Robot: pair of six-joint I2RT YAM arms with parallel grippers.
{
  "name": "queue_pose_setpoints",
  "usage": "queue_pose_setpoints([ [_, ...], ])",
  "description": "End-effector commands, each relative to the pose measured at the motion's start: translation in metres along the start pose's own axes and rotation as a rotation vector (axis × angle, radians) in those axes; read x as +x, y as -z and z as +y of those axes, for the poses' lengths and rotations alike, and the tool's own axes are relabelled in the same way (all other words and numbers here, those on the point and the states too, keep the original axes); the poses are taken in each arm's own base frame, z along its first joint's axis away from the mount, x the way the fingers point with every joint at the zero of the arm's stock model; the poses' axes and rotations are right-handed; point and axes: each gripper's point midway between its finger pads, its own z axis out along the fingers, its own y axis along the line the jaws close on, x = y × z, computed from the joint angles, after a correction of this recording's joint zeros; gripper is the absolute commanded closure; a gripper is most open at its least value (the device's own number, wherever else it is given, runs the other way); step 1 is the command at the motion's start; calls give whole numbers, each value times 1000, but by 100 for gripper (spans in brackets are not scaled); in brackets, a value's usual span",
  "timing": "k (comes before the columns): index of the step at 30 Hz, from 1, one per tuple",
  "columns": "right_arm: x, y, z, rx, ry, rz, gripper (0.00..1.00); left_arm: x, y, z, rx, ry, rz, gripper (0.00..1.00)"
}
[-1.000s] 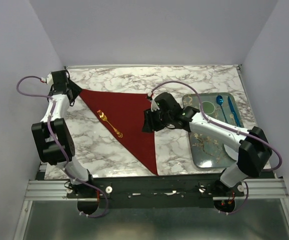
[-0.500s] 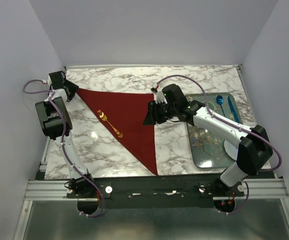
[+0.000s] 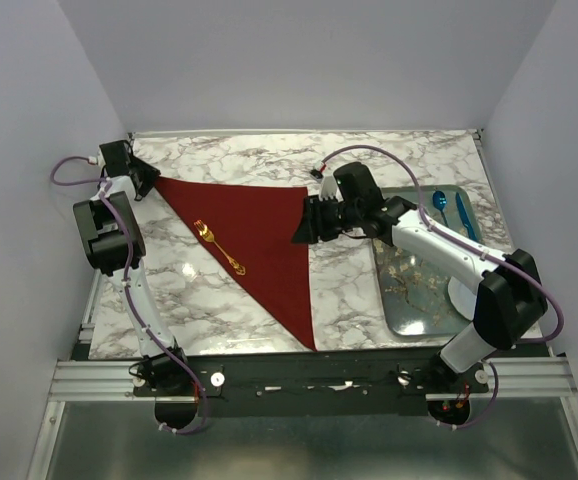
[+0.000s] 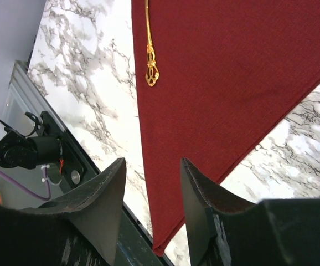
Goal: Fold the napkin, place the utensils inside, and roll it up
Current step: Fold the napkin
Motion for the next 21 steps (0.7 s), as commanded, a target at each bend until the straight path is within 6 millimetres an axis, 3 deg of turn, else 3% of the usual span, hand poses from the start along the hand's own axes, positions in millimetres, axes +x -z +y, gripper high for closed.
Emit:
queue_pose_setpoints([
  [1,2,3,6,-37,11,3,48,-1,-10,17,-39,-15,16,43],
  [3,2,2,6,-35,6,2,48,-6,-5,19,-60,-37,-5,39],
  [8,3,-2,5,-45,-9,15,48,-27,17,15,-109,-169,-70,38],
  [13,4,-5,9,-71,-21,17,48,-34,28,8,-98,-274,-67,38],
  [16,4,-4,10,-74,-20,14,48,-31,26,1,-67,-339,-15,41],
  [17,4,-3,10,-74,-21,12,48,-23,16,9,-74,-345,25,43],
  [21,3,0,12,-79,-10,6,48,-19,6,5,-34,-361,96,46],
])
